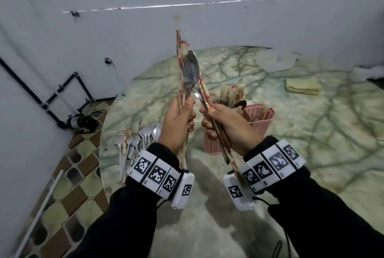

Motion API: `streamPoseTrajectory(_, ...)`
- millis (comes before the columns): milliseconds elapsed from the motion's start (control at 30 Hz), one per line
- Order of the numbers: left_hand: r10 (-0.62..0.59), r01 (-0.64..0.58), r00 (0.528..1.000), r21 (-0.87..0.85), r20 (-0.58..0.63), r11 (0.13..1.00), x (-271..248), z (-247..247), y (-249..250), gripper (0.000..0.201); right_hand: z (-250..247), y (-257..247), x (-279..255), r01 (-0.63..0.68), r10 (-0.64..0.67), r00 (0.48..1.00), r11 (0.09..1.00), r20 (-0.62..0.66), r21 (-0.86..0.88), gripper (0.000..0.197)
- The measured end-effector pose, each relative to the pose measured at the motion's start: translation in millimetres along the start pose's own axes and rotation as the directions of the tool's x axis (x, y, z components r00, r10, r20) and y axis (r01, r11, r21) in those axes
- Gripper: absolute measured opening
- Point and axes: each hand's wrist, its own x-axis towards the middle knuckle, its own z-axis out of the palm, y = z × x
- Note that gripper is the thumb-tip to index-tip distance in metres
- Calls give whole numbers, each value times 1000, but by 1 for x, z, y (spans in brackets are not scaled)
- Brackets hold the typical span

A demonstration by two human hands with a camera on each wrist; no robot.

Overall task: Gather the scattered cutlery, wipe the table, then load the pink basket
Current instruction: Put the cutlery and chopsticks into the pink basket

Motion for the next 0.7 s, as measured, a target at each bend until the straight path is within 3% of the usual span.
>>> streamPoseTrajectory(200,-81,84,996,-174,25,981,8,38,1,27,-49,-27,-22,65,-62,998,987,-24,150,21)
streamPoseTrajectory(400,-126,133,991,-167,52,977,5,66,-8,31,-86,-42,-28,178,-132,972,954,-193,243,18)
streamPoseTrajectory(533,-146,150,989,-137,36,979,2,80,-11,30,-106,-42,-25,320,-216,919,898,-331,301,18)
streamPoseTrajectory(700,-164,162,986,-119,-6,980,1,92,-17,27,-130,-48,-19,516,-418,787,849,-454,113,17)
